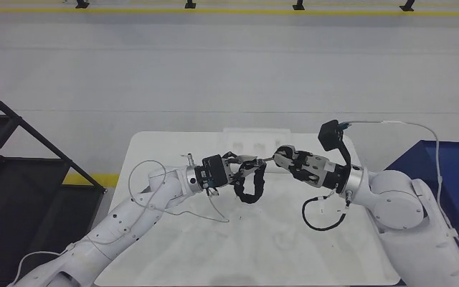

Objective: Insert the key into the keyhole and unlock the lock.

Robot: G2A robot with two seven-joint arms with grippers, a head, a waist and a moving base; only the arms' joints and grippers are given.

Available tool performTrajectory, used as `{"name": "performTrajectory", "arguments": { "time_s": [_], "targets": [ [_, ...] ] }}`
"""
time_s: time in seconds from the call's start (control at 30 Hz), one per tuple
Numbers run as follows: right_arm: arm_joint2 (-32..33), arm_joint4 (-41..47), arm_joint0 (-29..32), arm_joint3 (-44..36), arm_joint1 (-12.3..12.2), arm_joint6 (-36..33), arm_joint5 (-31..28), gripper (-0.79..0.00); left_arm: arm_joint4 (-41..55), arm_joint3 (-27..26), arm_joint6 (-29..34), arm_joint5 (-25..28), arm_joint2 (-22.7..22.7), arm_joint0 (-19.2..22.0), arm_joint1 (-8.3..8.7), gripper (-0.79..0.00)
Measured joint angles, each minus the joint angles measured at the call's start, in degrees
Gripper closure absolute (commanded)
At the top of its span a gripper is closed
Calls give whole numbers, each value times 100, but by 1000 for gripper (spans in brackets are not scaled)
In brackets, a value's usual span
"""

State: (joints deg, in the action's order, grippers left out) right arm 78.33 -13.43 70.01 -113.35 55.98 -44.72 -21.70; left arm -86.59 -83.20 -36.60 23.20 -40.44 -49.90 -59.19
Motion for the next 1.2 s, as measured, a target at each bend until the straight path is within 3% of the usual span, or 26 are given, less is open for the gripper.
{"name": "performTrajectory", "arguments": {
  "time_s": [0.5, 0.9, 1.2],
  "targets": [
    [52, -182, 195, -251, 2, 331, 89, 0, -278, -96, 99, -602, -226, -325, -106, 0],
    [74, -553, 382, -520, -6, 235, 1013, 0, -565, -322, 480, -850, -309, -468, -206, 0],
    [-61, -582, 289, -464, 15, 258, 1157, 0, -664, -330, 655, -757, -391, -506, -268, 0]
  ]
}}
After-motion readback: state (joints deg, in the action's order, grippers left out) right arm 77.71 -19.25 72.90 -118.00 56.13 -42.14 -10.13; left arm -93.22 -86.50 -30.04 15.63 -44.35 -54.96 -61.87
